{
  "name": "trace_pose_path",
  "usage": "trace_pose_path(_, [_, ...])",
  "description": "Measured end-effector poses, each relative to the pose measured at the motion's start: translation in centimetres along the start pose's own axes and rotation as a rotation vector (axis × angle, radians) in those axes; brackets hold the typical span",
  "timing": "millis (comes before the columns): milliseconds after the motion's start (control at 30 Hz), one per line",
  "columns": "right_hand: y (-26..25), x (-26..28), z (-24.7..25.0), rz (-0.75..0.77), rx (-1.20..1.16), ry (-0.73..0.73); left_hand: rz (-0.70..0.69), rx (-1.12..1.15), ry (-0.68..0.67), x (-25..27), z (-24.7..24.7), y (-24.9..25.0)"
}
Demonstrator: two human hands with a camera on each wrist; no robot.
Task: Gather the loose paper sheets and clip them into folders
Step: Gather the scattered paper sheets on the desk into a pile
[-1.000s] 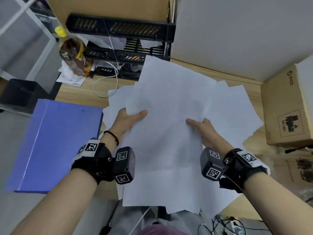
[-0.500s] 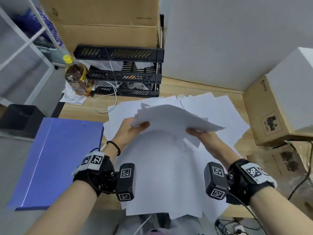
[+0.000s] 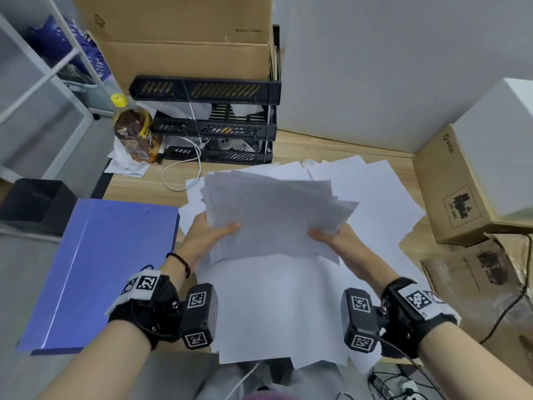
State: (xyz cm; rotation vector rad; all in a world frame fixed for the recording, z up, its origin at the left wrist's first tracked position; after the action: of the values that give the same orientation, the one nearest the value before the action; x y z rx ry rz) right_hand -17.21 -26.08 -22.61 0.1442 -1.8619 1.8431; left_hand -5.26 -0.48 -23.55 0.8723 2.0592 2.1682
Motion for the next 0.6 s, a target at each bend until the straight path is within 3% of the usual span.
trace_pose_path(100, [0.1, -0.2, -0.8, 0.003, 0.023, 0.017, -0.014, -0.018, 0.030, 0.2, -0.9, 0.3])
trace_pose_path(367, [-7.4, -1.5, -0.6, 0.132, -0.207, 0.110, -0.134, 0.125, 0.063, -2.0, -1.1, 5.6])
trace_pose_path(600, [-0.6, -0.7, 0.0, 0.008, -0.072, 0.045, 0.023, 0.000, -0.043, -0.9, -1.1, 0.6])
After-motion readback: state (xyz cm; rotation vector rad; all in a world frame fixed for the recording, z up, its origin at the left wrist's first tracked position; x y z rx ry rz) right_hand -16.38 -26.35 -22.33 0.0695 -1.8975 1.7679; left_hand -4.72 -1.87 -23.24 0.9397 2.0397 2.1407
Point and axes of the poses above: each hand's wrist, its own x-axis away from the middle knuckle, its own z-axis out of the back of the hand, y = z × x, the point moved 6 cm from there along -x, towards the middle knuckle, and after that the axes turned 2 degrees about y, right-handed, at the moved point
